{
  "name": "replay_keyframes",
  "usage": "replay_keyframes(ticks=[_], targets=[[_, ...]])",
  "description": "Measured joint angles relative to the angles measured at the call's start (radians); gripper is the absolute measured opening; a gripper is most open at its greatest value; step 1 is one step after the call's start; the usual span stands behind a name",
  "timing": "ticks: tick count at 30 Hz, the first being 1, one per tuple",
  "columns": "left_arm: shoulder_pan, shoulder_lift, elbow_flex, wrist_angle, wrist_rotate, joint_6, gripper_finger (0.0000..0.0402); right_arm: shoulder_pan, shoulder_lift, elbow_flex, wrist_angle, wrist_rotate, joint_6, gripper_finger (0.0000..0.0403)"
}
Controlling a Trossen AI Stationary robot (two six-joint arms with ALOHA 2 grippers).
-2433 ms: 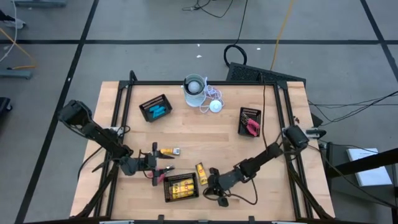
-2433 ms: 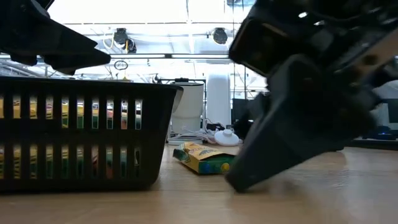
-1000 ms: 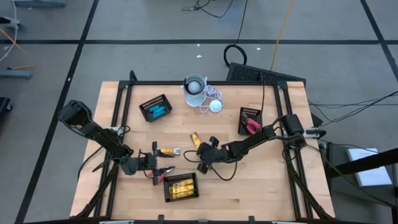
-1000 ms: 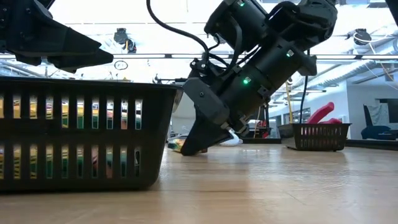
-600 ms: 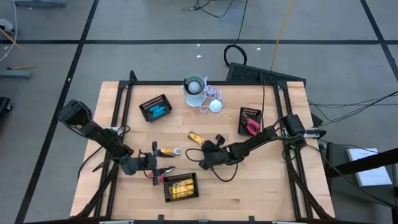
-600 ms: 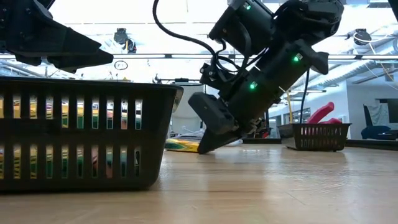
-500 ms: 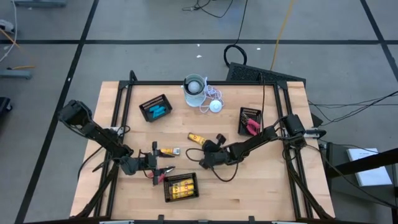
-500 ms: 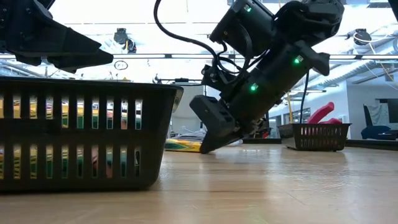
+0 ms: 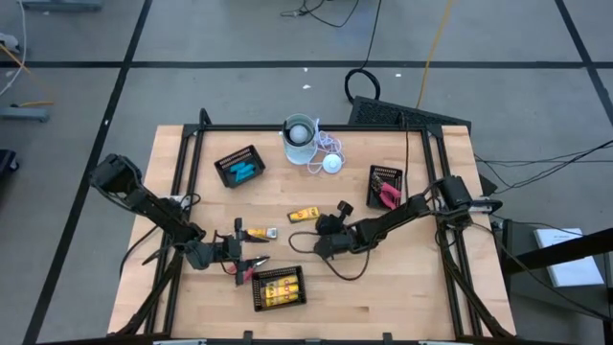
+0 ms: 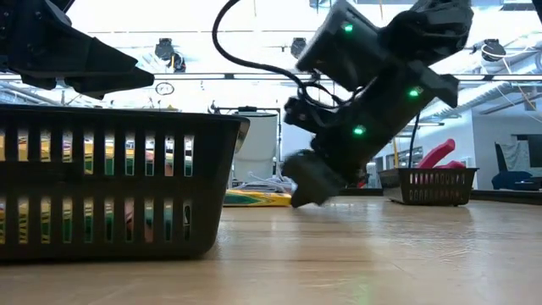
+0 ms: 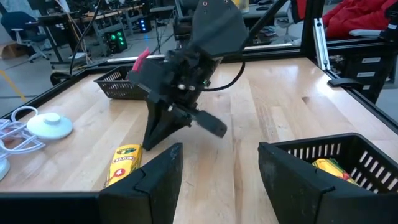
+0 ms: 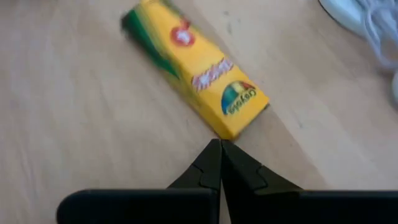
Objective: Pick & Place School Supplies
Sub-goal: Put the yellow crayon box into the bottom black bin
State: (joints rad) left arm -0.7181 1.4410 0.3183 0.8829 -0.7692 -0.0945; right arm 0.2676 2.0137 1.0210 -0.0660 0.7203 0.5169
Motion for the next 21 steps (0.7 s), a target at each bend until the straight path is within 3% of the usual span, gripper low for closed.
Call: replay_keyframes(ticks=[4, 9, 15, 21], targets=[[0.0, 0.0, 0.0, -0.007, 0.0, 0.005, 0.0214, 0.04, -0.068, -0.005, 0.006, -0.047, -0.202, 0.0], [0.009, 0.0, 0.0, -0.014, -0.001, 0.005, 0.0214, 0.041, -0.189, -0.006, 0.013, -0.236, -0.35, 0.0025], [0.027, 0.0, 0.0, -0.025, 0.002, 0.005, 0.0214, -0.046, -0.275, -0.004, 0.021, -0.438, -0.416, 0.014], [0.04, 0.0, 0.0, -0.043, 0.0, 0.011, 0.0214, -0.125, -0.274, -0.002, 0.032, -0.488, -0.501, 0.0268]])
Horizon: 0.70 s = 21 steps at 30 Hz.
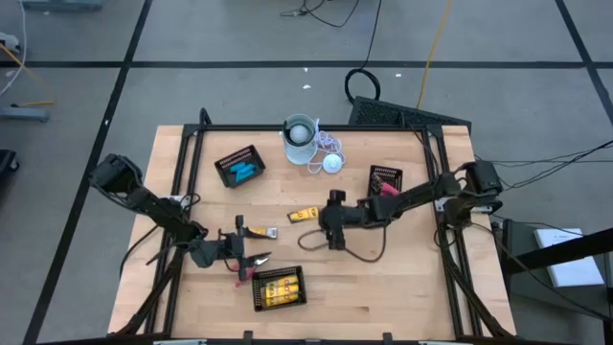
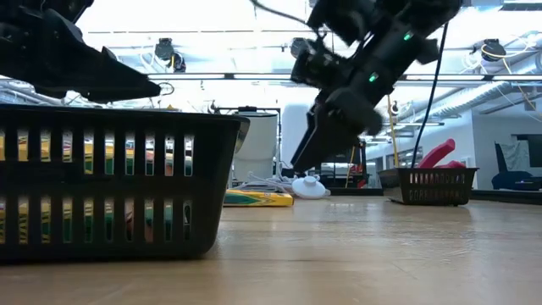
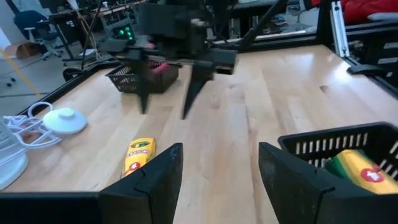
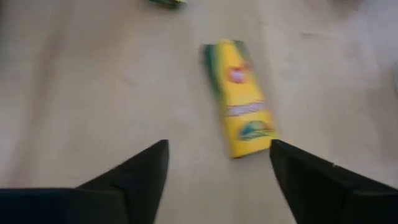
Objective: Pick & Place School Supplies
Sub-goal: Put the yellow crayon box into the bottom black bin
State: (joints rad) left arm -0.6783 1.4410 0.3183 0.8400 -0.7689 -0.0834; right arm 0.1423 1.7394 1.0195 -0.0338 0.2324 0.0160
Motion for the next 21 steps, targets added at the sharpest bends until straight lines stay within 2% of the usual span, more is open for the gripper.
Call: replay_keyframes(ticks=[4, 13, 21], targets=[[0.019, 0.0, 0.0, -0.018, -0.002, 0.0, 0.0214, -0.059, 0.007, 0.0, 0.001, -0.025, -0.025, 0.0298], [0.074, 0.0, 0.0, -0.031, 0.001, 0.006, 0.0214, -0.164, 0.022, 0.002, 0.065, -0.165, -0.097, 0.0287], [0.134, 0.0, 0.0, -0.039, 0.043, 0.012, 0.0214, -0.196, 0.045, 0.002, 0.1, -0.237, -0.138, 0.0287]])
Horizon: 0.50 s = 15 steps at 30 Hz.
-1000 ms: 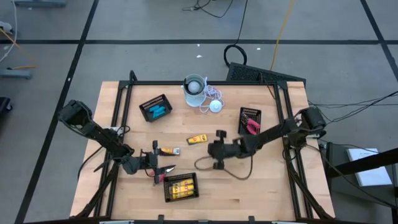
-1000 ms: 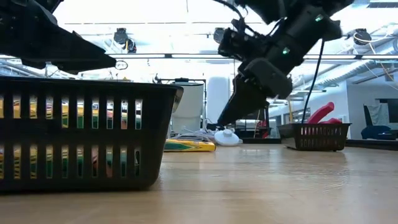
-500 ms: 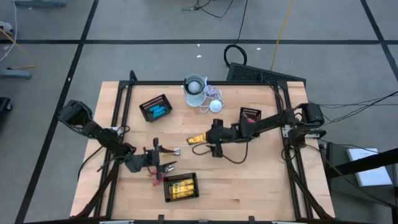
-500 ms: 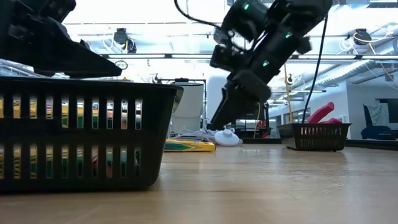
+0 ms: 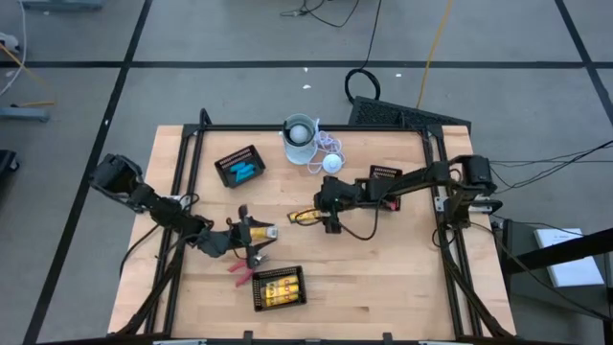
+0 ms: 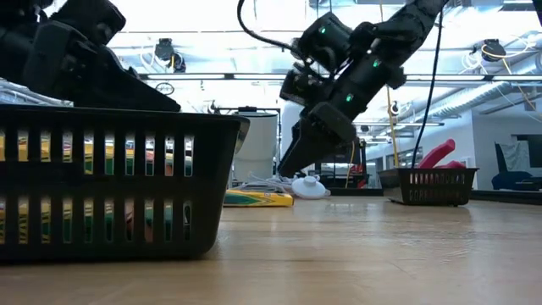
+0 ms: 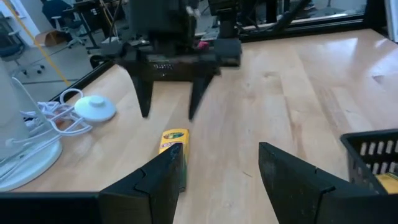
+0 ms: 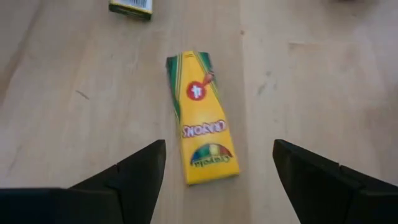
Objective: Pick & Place School Supplies
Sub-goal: Put the yellow crayon box into the bottom black bin
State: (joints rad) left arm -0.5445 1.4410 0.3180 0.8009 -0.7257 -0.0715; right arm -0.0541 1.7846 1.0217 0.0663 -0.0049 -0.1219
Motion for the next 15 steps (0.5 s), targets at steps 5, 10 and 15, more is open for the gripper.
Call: replay_keyframes(ticks=[5, 10, 15], targets=[[0.034, 0.0, 0.0, -0.003, 0.026, -0.002, 0.0214, 0.001, 0.068, 0.035, 0.019, -0.051, -0.005, 0.0287], [0.058, 0.0, 0.0, -0.018, 0.057, -0.013, 0.0214, 0.01, 0.131, 0.087, -0.027, -0.049, -0.043, 0.0286], [0.06, 0.0, 0.0, -0.022, 0.059, -0.016, 0.0214, 0.01, 0.156, 0.107, -0.029, -0.05, -0.047, 0.0286]])
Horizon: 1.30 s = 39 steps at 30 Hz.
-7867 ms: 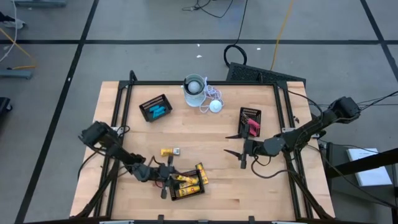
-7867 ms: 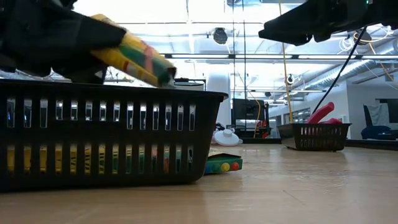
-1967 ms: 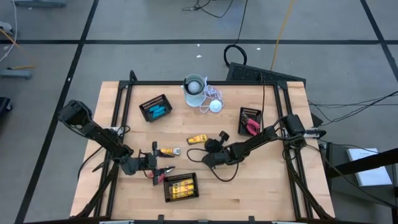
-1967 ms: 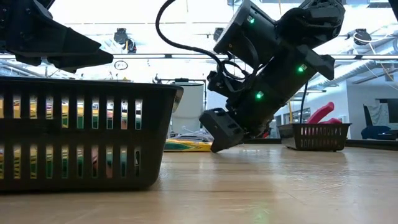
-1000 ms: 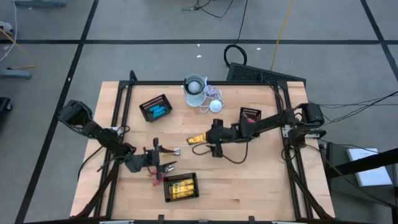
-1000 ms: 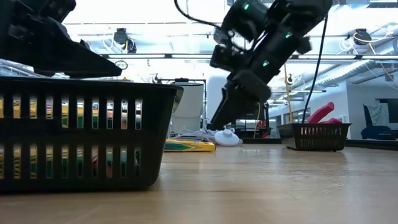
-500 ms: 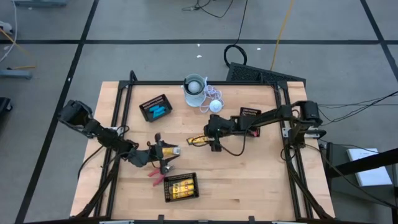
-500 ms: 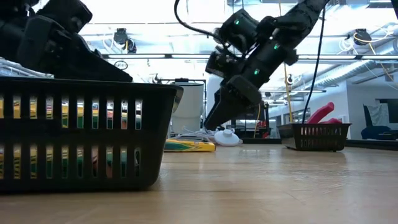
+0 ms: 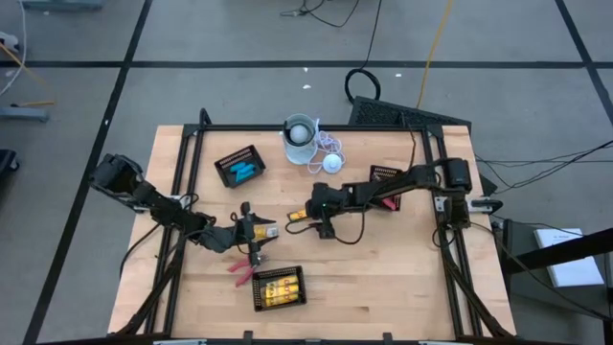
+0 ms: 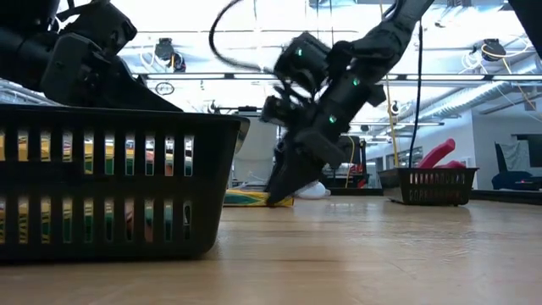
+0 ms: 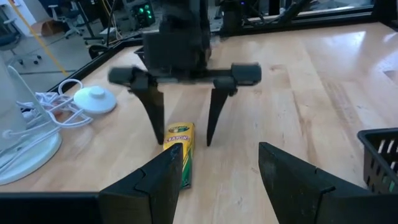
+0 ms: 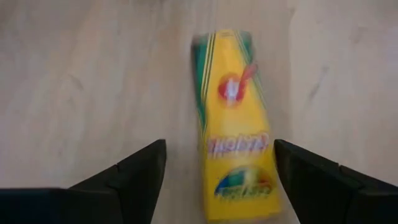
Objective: Pick & Place School Supplies
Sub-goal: Put the yellow crayon box into the bottom black bin
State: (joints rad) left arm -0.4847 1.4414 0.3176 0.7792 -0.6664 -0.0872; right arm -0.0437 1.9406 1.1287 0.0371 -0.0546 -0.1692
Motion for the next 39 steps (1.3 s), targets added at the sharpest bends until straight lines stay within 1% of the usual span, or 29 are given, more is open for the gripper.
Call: replay_keyframes(ticks=[6, 10, 13, 19, 21, 23, 26, 39], targets=[[0.002, 0.0, 0.0, 0.001, 0.003, 0.0, 0.0214, 0.005, 0.034, 0.0, 0.013, 0.0, 0.002, 0.0276], [0.002, 0.0, 0.0, 0.001, 0.004, 0.0, 0.0214, 0.015, 0.037, 0.0, 0.011, 0.027, 0.004, 0.0243], [0.002, 0.0, 0.0, 0.001, 0.003, 0.0, 0.0214, 0.028, 0.038, 0.0, 0.012, 0.055, -0.004, 0.0196], [0.002, 0.0, 0.0, 0.001, 0.003, 0.0, 0.0214, 0.044, 0.039, -0.001, 0.016, 0.073, -0.011, 0.008], [0.002, 0.0, 0.0, 0.001, 0.003, 0.0, 0.0214, 0.047, 0.04, 0.0, 0.022, 0.078, -0.011, 0.0051], [0.002, 0.0, 0.0, 0.001, 0.003, 0.0, 0.0214, 0.052, 0.039, -0.001, 0.026, 0.085, -0.009, 0.0031], [0.002, 0.0, 0.0, 0.001, 0.003, -0.001, 0.0214, 0.055, 0.04, -0.001, 0.041, 0.089, -0.003, 0.0015], [0.002, 0.0, 0.0, -0.006, 0.003, -0.005, 0.0214, 0.065, 0.042, -0.003, 0.077, 0.114, 0.004, 0.0]])
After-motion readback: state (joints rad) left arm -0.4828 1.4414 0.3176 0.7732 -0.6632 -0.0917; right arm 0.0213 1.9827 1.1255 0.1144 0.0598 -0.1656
